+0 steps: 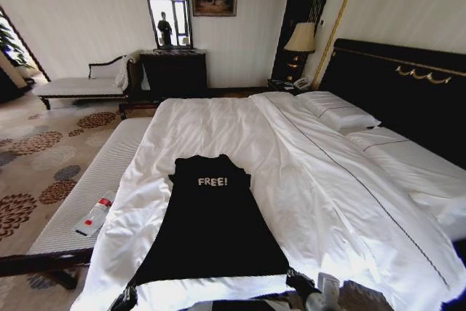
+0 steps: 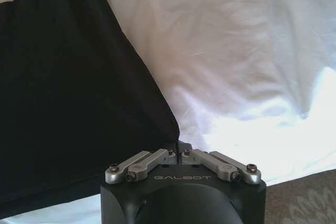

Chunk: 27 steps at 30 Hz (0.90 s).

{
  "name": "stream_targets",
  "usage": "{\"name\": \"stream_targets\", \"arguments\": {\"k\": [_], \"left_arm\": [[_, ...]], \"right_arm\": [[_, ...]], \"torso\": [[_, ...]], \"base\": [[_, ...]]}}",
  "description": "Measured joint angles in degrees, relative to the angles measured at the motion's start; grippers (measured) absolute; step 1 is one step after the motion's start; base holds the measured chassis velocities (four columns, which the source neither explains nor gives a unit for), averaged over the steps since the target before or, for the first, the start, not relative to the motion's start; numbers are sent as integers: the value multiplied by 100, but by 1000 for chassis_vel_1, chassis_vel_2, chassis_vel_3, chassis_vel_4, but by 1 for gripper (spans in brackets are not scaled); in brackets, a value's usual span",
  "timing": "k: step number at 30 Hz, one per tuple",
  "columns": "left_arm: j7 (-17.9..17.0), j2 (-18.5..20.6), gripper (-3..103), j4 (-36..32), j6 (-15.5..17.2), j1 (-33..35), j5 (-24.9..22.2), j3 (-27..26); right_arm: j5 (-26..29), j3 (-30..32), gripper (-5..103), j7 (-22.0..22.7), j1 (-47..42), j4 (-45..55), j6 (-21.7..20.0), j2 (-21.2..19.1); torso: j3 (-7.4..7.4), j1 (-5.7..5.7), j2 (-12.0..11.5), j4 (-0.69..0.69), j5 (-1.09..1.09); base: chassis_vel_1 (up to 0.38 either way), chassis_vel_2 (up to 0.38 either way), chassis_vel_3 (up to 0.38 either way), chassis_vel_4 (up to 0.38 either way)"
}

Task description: Fold the clothes on the bed.

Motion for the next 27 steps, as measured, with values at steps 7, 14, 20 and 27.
{"name": "stream_targets", "arguments": {"k": [7,14,20,27], "left_arm": [[-28,56,0,123,-197,173,123,-104],[-32,-9,0,189,-362,353,350,27],[-37,21,0,406,-381,323,416,152],[-158,25,0,633,-165,-76,382,172]], "right_arm": [[-104,-21,1,17,-44,-22,-40,48],[-224,-35,1,28,-201,39,-65,52],[-402,-175,1,33,-217,-95,-49,101],[-376,-277,1,75,25,-373,-2,109]], "torso": [[0,0,0,-2,-2],[0,0,0,0,-1],[0,0,0,-1,-1],[0,0,0,-1,-1]], "base": [[0,0,0,0],[0,0,0,0],[0,0,0,0],[0,0,0,0]]}}
